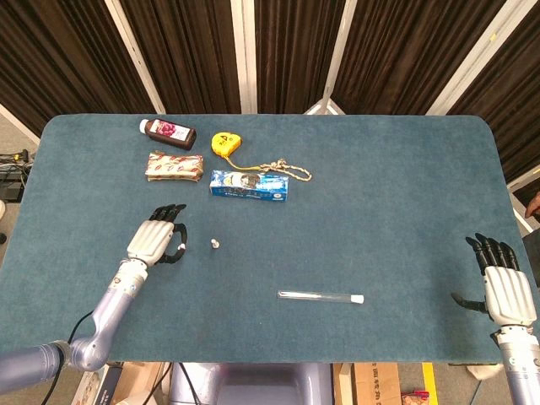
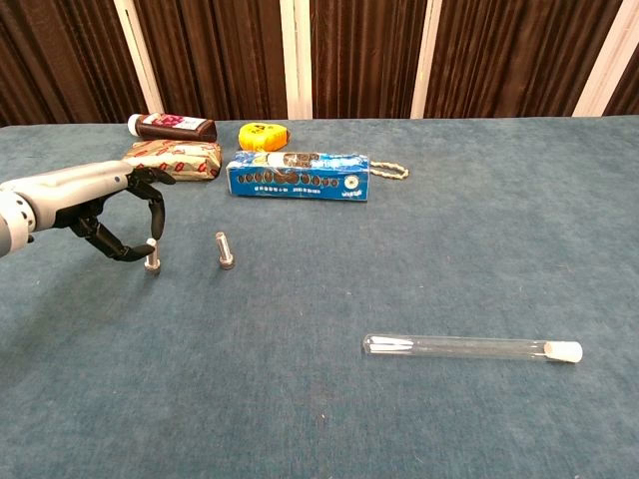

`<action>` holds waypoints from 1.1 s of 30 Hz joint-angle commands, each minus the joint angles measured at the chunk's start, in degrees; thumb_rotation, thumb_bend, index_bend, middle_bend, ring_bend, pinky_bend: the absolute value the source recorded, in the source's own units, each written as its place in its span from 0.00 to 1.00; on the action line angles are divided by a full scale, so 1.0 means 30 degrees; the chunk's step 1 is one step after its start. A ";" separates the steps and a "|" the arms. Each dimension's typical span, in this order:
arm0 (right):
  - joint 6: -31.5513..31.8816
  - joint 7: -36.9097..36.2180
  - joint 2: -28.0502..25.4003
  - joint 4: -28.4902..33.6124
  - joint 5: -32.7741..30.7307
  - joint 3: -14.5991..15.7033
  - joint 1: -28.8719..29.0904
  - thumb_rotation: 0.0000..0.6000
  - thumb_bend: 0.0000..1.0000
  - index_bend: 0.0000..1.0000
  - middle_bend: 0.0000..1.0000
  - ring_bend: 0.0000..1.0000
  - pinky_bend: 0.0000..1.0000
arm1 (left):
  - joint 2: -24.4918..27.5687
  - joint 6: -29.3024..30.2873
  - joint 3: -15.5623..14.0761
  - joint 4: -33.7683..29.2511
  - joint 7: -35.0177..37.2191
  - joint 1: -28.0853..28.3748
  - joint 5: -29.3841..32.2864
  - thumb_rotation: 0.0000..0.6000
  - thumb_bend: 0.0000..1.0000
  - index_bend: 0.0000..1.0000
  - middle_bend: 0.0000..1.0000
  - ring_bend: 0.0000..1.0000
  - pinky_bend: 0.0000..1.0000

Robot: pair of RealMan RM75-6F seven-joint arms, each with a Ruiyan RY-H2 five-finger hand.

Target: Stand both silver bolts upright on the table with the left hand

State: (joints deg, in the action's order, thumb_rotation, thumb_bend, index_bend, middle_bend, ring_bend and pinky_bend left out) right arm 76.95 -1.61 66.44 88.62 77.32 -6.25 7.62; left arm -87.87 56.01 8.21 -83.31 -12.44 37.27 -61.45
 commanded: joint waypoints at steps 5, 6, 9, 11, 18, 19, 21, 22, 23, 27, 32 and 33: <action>-0.0056 0.0065 0.0034 -0.0012 -0.0039 0.0001 0.0029 1.00 0.11 0.13 0.09 0.05 0.00 | -0.0007 -0.0603 -0.0071 0.0896 0.1763 -0.0180 -0.1017 1.00 0.52 0.57 0.04 0.00 0.00; -0.0062 0.0069 0.0036 -0.0010 -0.0037 0.0007 0.0030 1.00 0.11 0.13 0.09 0.05 0.00 | 0.0006 -0.0611 -0.0084 0.0936 0.1891 -0.0190 -0.1124 1.00 0.52 0.57 0.04 0.00 0.00; -0.0084 0.0085 0.0052 -0.0034 -0.0026 0.0029 0.0035 1.00 0.11 0.13 0.09 0.05 0.00 | 0.0087 -0.0637 -0.0135 0.1027 0.2209 -0.0238 -0.1388 1.00 0.53 0.56 0.04 0.00 0.00; -0.0082 0.0092 0.0057 -0.0036 -0.0011 0.0031 0.0041 1.00 0.11 0.13 0.09 0.05 0.00 | 0.0155 -0.0706 -0.0179 0.1080 0.2295 -0.0259 -0.1446 1.00 0.52 0.55 0.04 0.00 0.00; -0.0106 0.0150 0.0081 -0.0031 -0.0039 0.0029 0.0058 1.00 0.11 0.13 0.09 0.05 0.00 | 0.0447 -0.1023 -0.0296 0.1096 0.2418 -0.0255 -0.1575 1.00 0.51 0.51 0.04 0.00 0.00; -0.0127 0.0151 0.0082 -0.0036 -0.0054 0.0032 0.0062 1.00 0.11 0.13 0.09 0.05 0.00 | 0.0508 -0.1024 -0.0320 0.1065 0.2439 -0.0268 -0.1637 1.00 0.51 0.51 0.04 0.00 0.00; -0.0137 0.0191 0.0085 -0.0014 -0.0063 0.0024 0.0077 1.00 0.11 0.14 0.09 0.05 0.00 | 0.0576 -0.0984 -0.0325 0.1029 0.2449 -0.0284 -0.1716 1.00 0.51 0.50 0.04 0.00 0.00; -0.0138 0.0212 0.0087 0.0002 -0.0070 0.0022 0.0080 1.00 0.11 0.14 0.09 0.05 0.00 | 0.0617 -0.0981 -0.0341 0.1016 0.2418 -0.0292 -0.1732 1.00 0.51 0.49 0.04 0.00 0.00; -0.0140 0.0217 0.0087 0.0006 -0.0076 0.0034 0.0070 1.00 0.11 0.14 0.09 0.05 0.00 | 0.0682 -0.0982 -0.0355 0.0981 0.2366 -0.0309 -0.1716 1.00 0.51 0.48 0.04 0.00 0.00; -0.0102 0.0224 0.0089 0.0014 -0.0054 0.0037 0.0060 1.00 0.11 0.14 0.09 0.05 0.00 | 0.0840 -0.0949 -0.0321 0.0802 0.2405 -0.0354 -0.1719 1.00 0.50 0.39 0.03 0.00 0.00; -0.0087 0.0255 0.0080 0.0053 -0.0024 0.0055 0.0057 1.00 0.11 0.14 0.09 0.05 0.00 | 0.1091 -0.0538 -0.0256 0.0466 0.2216 -0.0404 -0.2025 1.00 0.49 0.31 0.02 0.00 0.00; -0.0089 0.0261 0.0082 0.0059 -0.0023 0.0051 0.0062 1.00 0.11 0.14 0.09 0.05 0.00 | 0.1174 -0.0302 -0.0232 0.0332 0.2087 -0.0445 -0.2143 1.00 0.49 0.30 0.02 0.00 0.00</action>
State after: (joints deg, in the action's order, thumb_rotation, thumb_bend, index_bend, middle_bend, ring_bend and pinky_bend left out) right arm 76.68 -0.82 66.68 88.80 77.25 -6.10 7.80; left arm -84.69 54.39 7.42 -81.81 -5.73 36.08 -67.45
